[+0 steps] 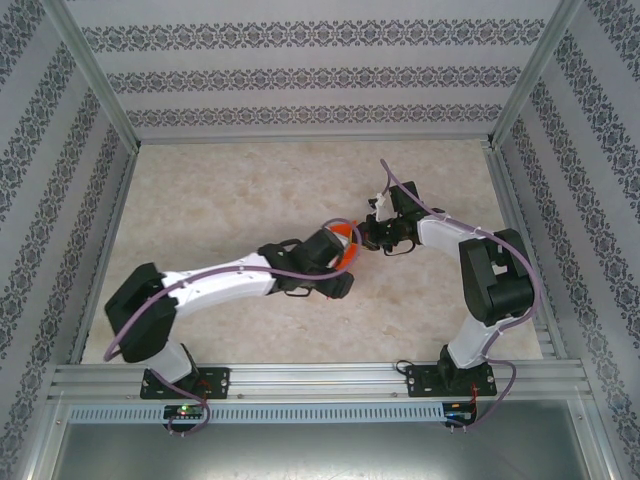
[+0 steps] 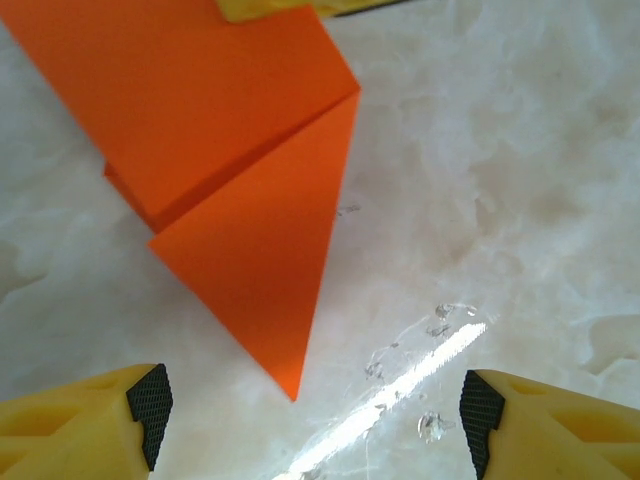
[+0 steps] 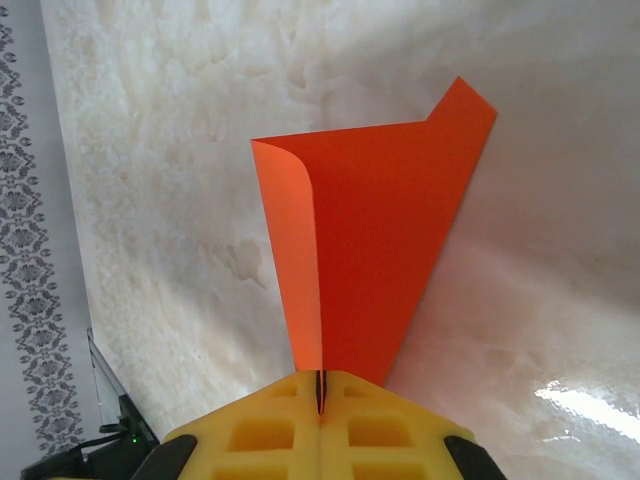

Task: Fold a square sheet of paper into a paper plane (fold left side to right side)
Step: Fold the wing for the fifth time at the center of the table.

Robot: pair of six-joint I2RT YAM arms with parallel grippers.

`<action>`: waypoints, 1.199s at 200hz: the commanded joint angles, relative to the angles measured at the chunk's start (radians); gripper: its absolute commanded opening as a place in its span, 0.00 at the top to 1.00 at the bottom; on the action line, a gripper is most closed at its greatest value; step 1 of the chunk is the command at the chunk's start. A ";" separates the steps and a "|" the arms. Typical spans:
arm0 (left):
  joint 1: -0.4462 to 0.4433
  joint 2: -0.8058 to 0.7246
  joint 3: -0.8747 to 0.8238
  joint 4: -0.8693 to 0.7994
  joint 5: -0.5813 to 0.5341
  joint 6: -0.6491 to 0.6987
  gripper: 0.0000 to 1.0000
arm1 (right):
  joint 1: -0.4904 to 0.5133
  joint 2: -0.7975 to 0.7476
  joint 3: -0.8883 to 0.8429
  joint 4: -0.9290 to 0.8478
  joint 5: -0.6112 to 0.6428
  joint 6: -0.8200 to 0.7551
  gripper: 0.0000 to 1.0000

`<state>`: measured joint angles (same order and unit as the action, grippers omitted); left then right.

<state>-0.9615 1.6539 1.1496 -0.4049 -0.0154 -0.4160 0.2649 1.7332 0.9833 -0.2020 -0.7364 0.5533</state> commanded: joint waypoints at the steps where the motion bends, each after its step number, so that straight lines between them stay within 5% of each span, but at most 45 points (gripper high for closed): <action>1: -0.029 0.081 0.085 -0.078 -0.102 -0.035 0.22 | 0.015 0.018 0.032 -0.032 0.012 0.023 1.00; 91: -0.047 0.291 0.232 -0.191 -0.190 -0.116 0.39 | 0.023 0.037 0.043 -0.050 0.022 0.034 1.00; 240: -0.051 0.381 0.303 -0.241 -0.211 -0.130 0.82 | 0.028 0.052 0.060 -0.083 0.031 0.010 0.94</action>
<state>-1.0008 2.0121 1.4277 -0.6071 -0.2001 -0.5320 0.2859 1.7702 1.0203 -0.2447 -0.7193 0.5774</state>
